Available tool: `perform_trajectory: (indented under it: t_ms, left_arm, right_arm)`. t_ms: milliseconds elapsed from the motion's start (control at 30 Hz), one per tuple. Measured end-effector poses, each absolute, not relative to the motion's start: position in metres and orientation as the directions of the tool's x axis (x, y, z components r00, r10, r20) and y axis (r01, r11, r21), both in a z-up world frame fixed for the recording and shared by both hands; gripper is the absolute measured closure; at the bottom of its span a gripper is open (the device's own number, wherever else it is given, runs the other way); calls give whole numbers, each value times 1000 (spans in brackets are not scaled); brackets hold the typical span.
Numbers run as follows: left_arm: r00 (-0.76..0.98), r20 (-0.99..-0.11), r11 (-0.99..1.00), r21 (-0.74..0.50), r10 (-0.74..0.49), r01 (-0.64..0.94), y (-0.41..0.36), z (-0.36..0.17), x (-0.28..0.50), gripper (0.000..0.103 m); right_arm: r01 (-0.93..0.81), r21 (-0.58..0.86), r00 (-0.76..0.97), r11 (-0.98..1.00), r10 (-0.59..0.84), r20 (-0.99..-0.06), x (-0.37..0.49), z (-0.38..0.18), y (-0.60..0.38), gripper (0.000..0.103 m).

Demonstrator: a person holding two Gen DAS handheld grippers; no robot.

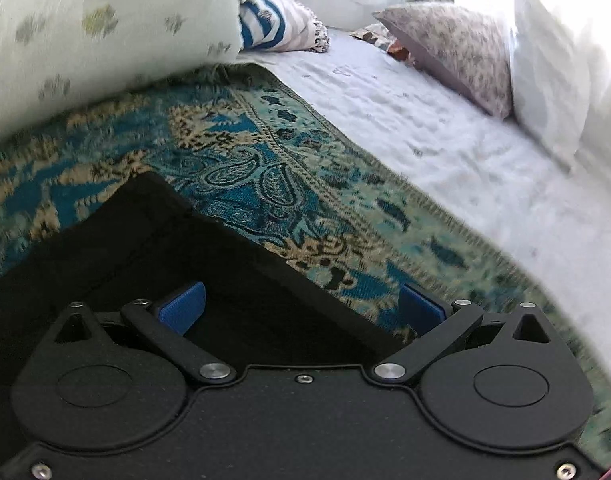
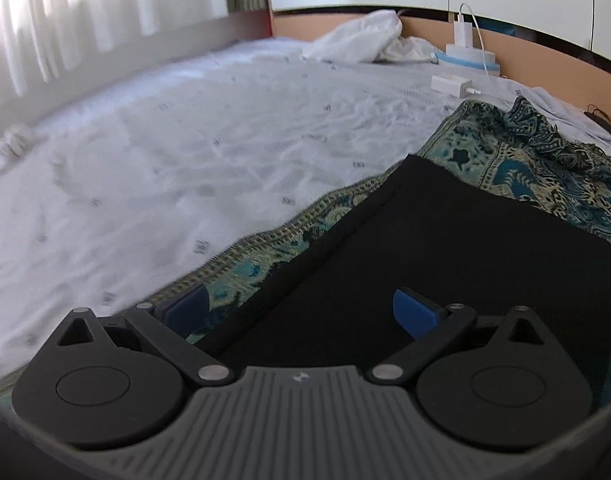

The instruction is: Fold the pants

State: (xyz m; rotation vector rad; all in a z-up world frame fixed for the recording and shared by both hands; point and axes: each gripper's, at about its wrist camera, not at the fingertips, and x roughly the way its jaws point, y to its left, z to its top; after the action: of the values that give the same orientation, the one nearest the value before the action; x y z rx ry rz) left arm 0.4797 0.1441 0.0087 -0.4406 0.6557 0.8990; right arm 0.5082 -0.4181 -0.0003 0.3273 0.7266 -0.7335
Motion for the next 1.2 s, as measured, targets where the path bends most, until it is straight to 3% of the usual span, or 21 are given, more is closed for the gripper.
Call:
perform_trajectory:
  t_ms: [133, 167, 233, 300, 333, 367, 400, 433, 533, 767, 1200]
  left_arm:
    - [409, -679, 552, -8, 609, -834, 138, 4, 490, 0]
    - [407, -685, 549, -11, 605, -836, 139, 5, 490, 0]
    - [402, -696, 565, 6, 595, -825, 141, 7, 493, 2]
    - [407, -693, 581, 21, 595, -814, 141, 10, 490, 16]
    - [408, -689, 584, 28, 599, -811, 141, 12, 487, 33]
    - [418, -685, 590, 21, 596, -807, 142, 16, 483, 57]
    - [440, -679, 600, 2, 588, -800, 143, 19, 478, 74]
    - [463, -680, 611, -27, 569, -791, 146, 23, 473, 99]
    - [501, -716, 611, -132, 486, -781, 163, 30, 453, 101]
    - [562, -719, 644, -208, 409, -736, 174, 56, 398, 101]
    - [714, -623, 741, -307, 318, -598, 182, 88, 212, 101]
  right_arm:
    - [710, -47, 488, 702, -540, -686, 519, -10, -417, 1]
    - [712, -26, 496, 701, -529, -688, 519, -10, -419, 8]
    - [714, -45, 496, 698, -551, -671, 517, -6, -418, 40]
    - [703, -59, 501, 709, -552, -666, 514, 0, -417, 63]
    - [697, -56, 506, 715, -546, -668, 511, 2, -419, 83]
    - [695, -45, 512, 717, -538, -669, 508, 4, -421, 93]
    - [699, -24, 518, 715, -529, -672, 502, 7, -424, 98]
    - [705, -2, 523, 709, -521, -674, 496, 10, -428, 98]
    - [704, 43, 551, 709, -507, -663, 471, 19, -437, 99]
    - [679, 126, 621, 723, -474, -624, 398, 52, -457, 99]
    - [636, 280, 707, 719, -397, -585, 201, 78, -487, 99]
